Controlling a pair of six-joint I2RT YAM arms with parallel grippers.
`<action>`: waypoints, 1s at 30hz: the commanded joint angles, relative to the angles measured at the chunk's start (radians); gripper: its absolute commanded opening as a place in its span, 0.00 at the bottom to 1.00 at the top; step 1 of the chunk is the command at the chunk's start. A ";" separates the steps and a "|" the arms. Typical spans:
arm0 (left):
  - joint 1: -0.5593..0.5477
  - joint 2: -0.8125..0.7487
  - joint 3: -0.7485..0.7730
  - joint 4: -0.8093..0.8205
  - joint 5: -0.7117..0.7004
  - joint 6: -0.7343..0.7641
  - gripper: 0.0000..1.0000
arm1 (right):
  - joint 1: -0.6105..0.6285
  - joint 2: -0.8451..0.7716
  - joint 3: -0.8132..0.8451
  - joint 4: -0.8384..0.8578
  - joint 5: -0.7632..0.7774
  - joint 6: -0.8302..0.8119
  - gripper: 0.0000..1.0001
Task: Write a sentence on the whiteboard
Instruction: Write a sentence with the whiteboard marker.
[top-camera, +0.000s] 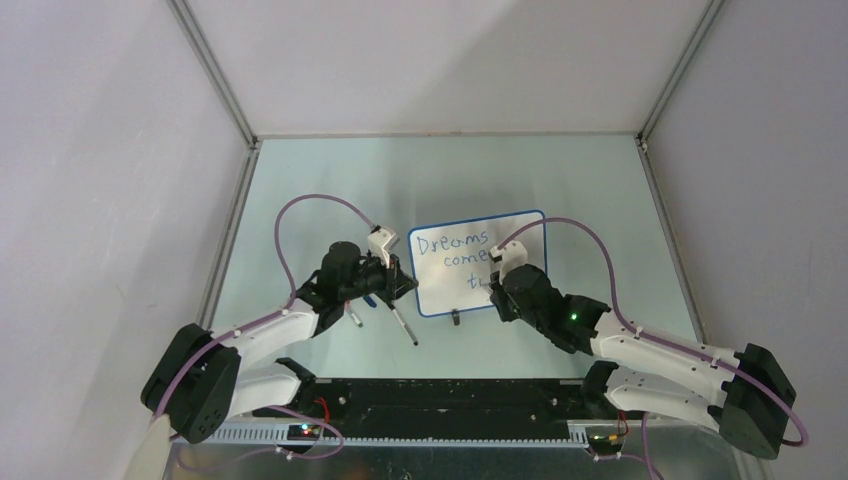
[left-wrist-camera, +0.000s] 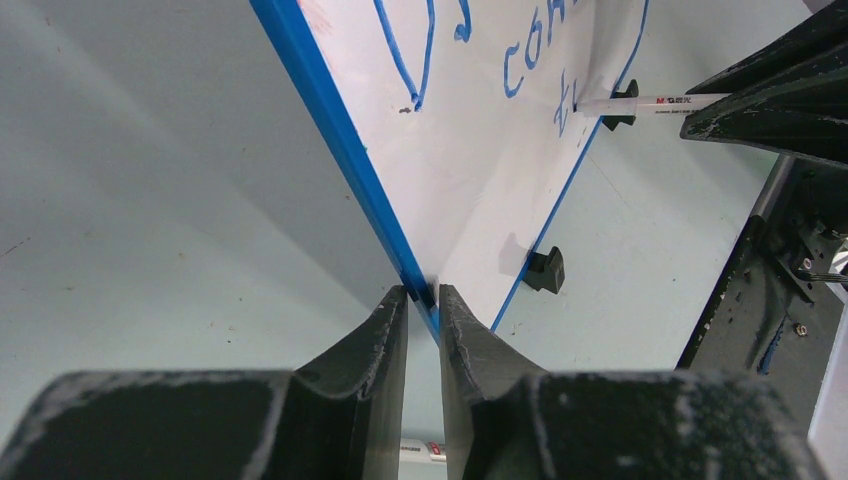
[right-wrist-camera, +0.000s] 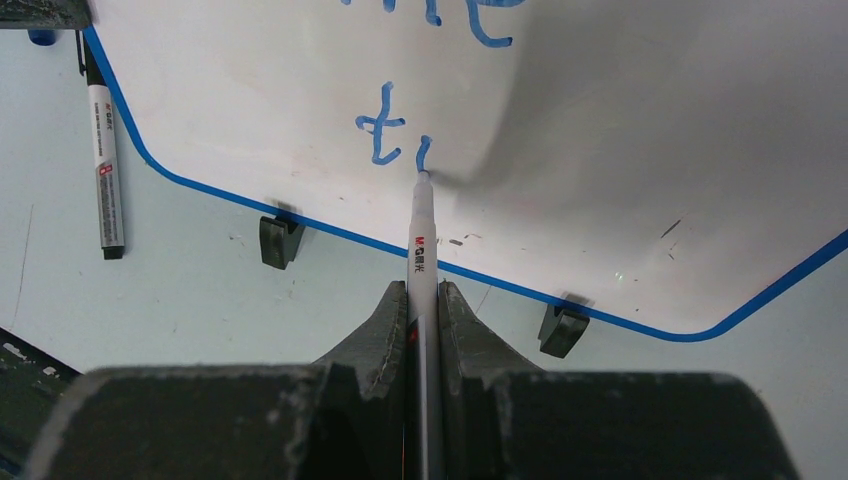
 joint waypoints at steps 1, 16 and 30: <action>-0.006 -0.006 0.024 0.020 0.006 0.024 0.23 | 0.005 0.001 0.030 0.007 0.024 0.008 0.00; -0.006 -0.004 0.024 0.020 0.008 0.024 0.22 | -0.026 0.002 0.047 0.034 -0.002 -0.018 0.00; -0.006 -0.005 0.024 0.020 0.010 0.024 0.22 | -0.039 0.005 0.063 0.038 -0.011 -0.031 0.00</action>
